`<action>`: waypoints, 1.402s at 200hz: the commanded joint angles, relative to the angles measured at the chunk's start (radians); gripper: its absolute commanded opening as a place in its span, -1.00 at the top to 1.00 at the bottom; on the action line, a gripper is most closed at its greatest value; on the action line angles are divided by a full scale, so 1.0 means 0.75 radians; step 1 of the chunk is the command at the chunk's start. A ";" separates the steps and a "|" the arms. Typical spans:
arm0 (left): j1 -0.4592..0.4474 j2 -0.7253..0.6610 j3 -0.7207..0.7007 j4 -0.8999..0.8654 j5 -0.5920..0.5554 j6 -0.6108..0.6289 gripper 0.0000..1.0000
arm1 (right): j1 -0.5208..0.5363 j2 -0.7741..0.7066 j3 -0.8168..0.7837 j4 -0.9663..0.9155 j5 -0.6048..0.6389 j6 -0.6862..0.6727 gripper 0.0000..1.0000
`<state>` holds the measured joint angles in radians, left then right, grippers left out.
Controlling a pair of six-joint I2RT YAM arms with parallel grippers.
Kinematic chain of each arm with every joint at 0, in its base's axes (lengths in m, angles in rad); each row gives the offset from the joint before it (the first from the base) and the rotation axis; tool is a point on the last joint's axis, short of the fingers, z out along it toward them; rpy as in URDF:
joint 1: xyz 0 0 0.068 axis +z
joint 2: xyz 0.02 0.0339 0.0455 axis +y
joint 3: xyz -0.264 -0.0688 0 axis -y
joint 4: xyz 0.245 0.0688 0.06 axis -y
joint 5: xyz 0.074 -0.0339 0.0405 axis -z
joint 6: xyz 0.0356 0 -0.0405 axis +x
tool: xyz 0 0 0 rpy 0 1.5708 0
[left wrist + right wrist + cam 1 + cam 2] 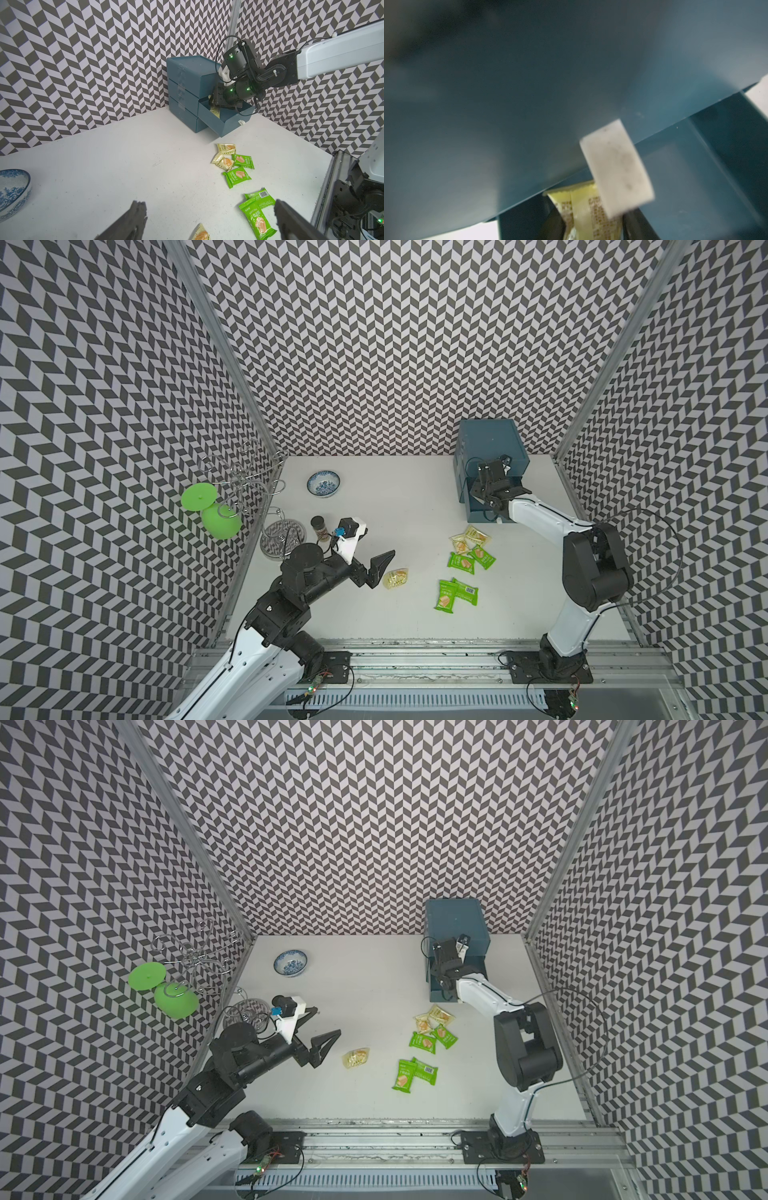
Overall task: Place the cookies into the drawer by color
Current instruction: Place the cookie in the drawer, then pick up the cookie at the center of the board.
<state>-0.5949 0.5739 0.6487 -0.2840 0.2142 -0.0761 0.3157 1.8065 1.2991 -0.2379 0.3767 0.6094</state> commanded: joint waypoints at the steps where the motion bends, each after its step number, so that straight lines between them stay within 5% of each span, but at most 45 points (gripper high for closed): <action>1: 0.007 -0.007 -0.008 0.025 0.005 0.004 -0.99 | -0.008 0.011 0.025 0.041 -0.020 -0.009 0.03; 65: 0.006 -0.011 -0.009 0.024 0.000 0.004 -0.99 | -0.010 -0.091 0.077 -0.052 -0.044 -0.017 -0.05; 120: 0.006 -0.019 -0.006 0.021 -0.022 0.002 -0.99 | 0.023 -0.483 -0.138 0.041 -0.263 0.001 -0.07; 153: 0.007 -0.031 -0.002 0.002 -0.108 -0.007 -0.99 | 0.138 -0.741 -0.336 0.155 -0.516 -0.078 -0.06; 172: 0.012 -0.049 -0.002 -0.008 -0.189 -0.020 -0.99 | 0.298 -0.819 -0.405 0.129 -0.499 -0.087 -0.05; 226: 0.026 -0.068 -0.004 -0.014 -0.231 -0.025 -0.99 | 0.644 -0.798 -0.582 0.117 -0.483 -0.060 -0.05; 280: 0.028 -0.055 -0.005 -0.016 -0.219 -0.025 -0.99 | 0.800 -0.602 -0.646 0.131 -0.506 -0.062 -0.04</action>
<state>-0.5797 0.5301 0.6487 -0.2867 0.0582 -0.0914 0.8818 1.2987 0.8337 -0.1852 0.0154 0.5648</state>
